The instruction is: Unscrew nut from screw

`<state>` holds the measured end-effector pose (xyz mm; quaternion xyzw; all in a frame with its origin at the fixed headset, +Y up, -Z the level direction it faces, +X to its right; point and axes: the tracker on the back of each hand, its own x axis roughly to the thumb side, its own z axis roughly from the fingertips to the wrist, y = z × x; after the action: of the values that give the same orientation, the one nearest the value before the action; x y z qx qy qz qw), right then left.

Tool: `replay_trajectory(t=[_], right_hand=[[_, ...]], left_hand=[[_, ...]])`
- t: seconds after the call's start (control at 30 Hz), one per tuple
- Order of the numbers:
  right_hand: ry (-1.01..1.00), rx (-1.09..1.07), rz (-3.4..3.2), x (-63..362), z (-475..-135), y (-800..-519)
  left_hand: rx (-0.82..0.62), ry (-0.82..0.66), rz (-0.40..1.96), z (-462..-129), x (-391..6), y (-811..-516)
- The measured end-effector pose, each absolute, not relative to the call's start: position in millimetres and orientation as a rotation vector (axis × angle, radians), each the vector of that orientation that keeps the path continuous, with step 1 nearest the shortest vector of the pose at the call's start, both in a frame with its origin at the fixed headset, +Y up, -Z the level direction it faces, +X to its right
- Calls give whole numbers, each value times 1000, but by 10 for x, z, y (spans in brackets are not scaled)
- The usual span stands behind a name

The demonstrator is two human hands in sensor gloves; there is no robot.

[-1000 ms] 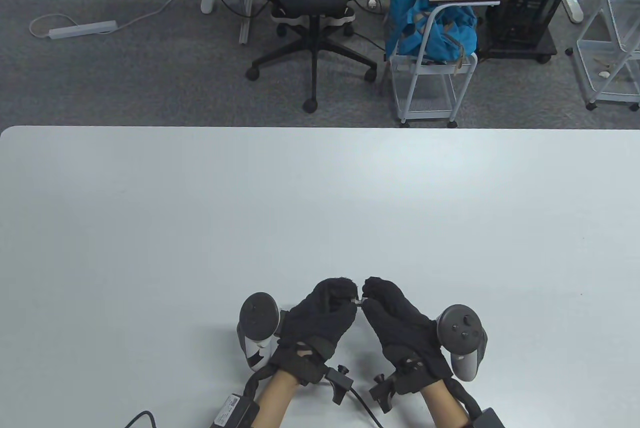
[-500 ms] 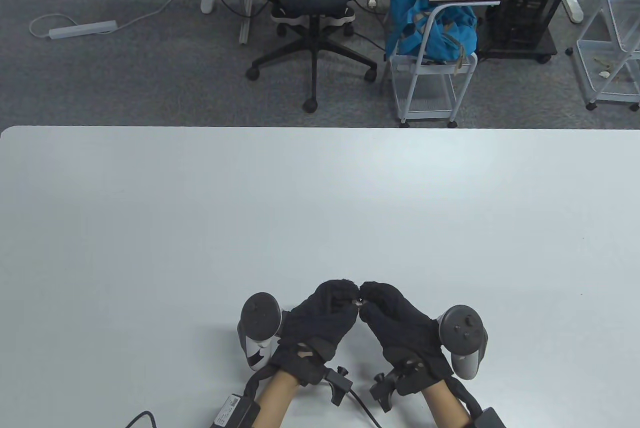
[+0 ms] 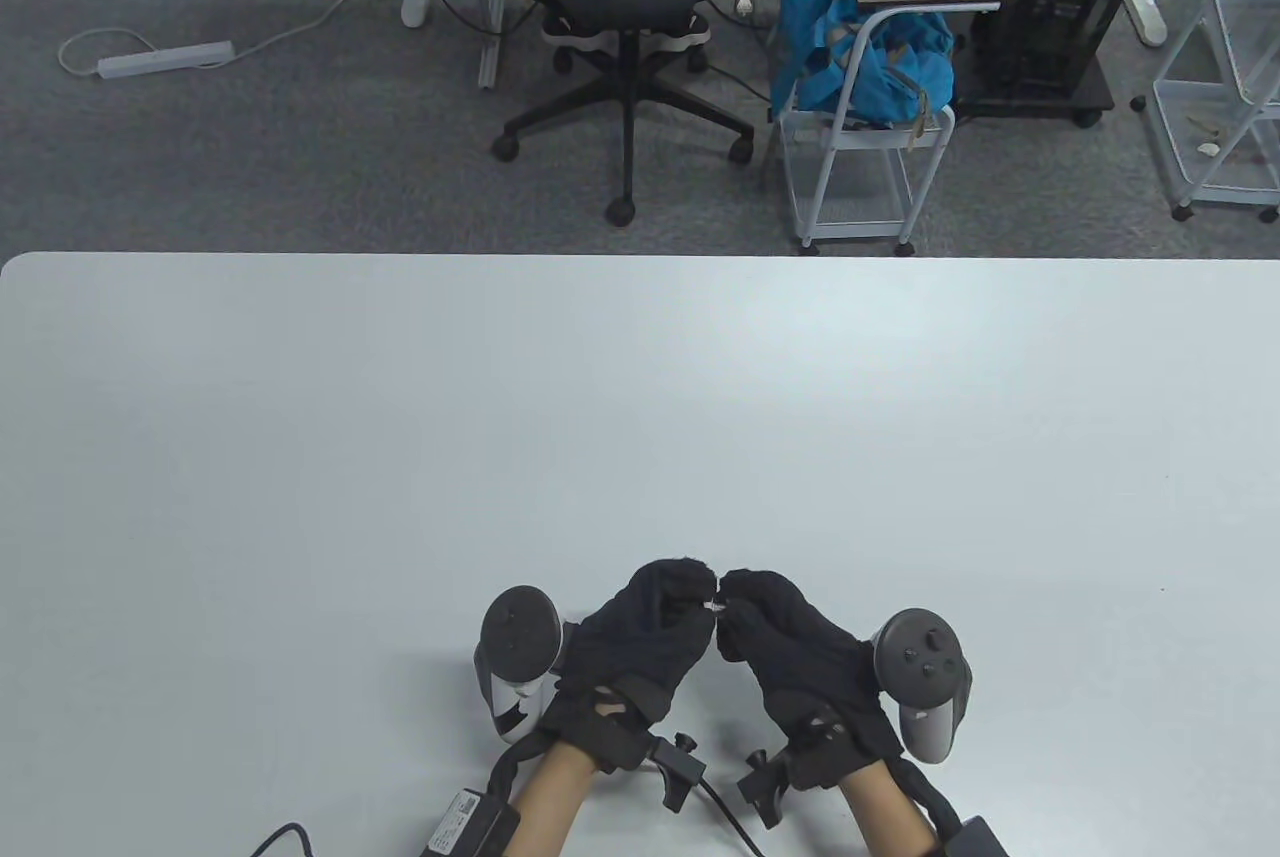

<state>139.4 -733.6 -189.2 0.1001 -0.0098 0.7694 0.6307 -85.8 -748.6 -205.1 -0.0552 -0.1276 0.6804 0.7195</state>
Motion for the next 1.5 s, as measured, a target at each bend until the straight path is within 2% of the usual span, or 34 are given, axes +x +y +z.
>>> replay_trajectory(t=[0.33, 0.57, 0.8, 0.97, 1.17, 1.5], right_hand=[[30, 292, 1695, 1405, -1898, -7308], [28, 195, 1778, 1407, -1886, -7381], [22, 240, 1752, 1413, -1903, -7348], [52, 286, 1696, 1416, -1904, -7308], [57, 186, 1712, 1449, -1906, -7399], [53, 217, 1705, 1431, -1920, -7376]], left_hand=[[-108, -256, 1536, -2053, -879, -7481], [-112, -268, 1535, -2055, -864, -7478], [-115, -292, 1450, -2052, -861, -7478], [-112, -266, 1479, -2055, -877, -7476], [-108, -273, 1484, -2057, -875, -7474], [-123, -305, 1431, -2056, -855, -7471]])
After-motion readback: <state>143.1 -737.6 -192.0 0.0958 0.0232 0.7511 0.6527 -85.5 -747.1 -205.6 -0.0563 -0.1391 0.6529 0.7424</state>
